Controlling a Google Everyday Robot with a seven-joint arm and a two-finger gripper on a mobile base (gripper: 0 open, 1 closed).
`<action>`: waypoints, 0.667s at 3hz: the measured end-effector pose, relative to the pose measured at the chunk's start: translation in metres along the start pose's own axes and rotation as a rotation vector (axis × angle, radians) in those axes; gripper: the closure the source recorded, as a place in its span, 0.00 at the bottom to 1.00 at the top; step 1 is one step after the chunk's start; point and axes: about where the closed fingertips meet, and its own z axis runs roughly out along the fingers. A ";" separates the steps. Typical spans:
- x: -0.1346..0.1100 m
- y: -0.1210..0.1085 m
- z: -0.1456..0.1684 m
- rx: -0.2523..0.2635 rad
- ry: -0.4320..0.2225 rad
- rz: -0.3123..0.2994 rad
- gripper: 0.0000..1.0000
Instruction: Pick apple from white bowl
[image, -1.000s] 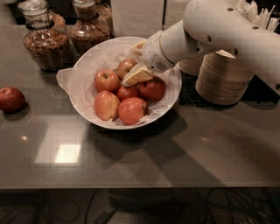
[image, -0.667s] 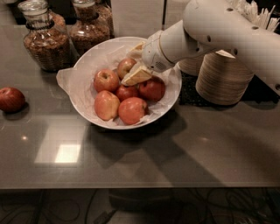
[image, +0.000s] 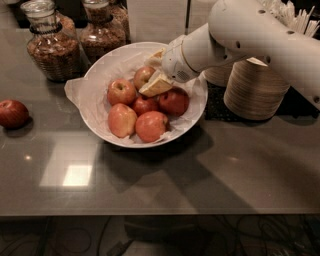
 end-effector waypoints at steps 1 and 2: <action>-0.001 0.000 0.000 0.000 0.001 -0.001 1.00; -0.010 -0.003 -0.009 0.014 -0.009 -0.023 1.00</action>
Offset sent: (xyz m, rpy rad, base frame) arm -0.0136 -0.0045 0.0580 0.0091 -0.1194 0.0293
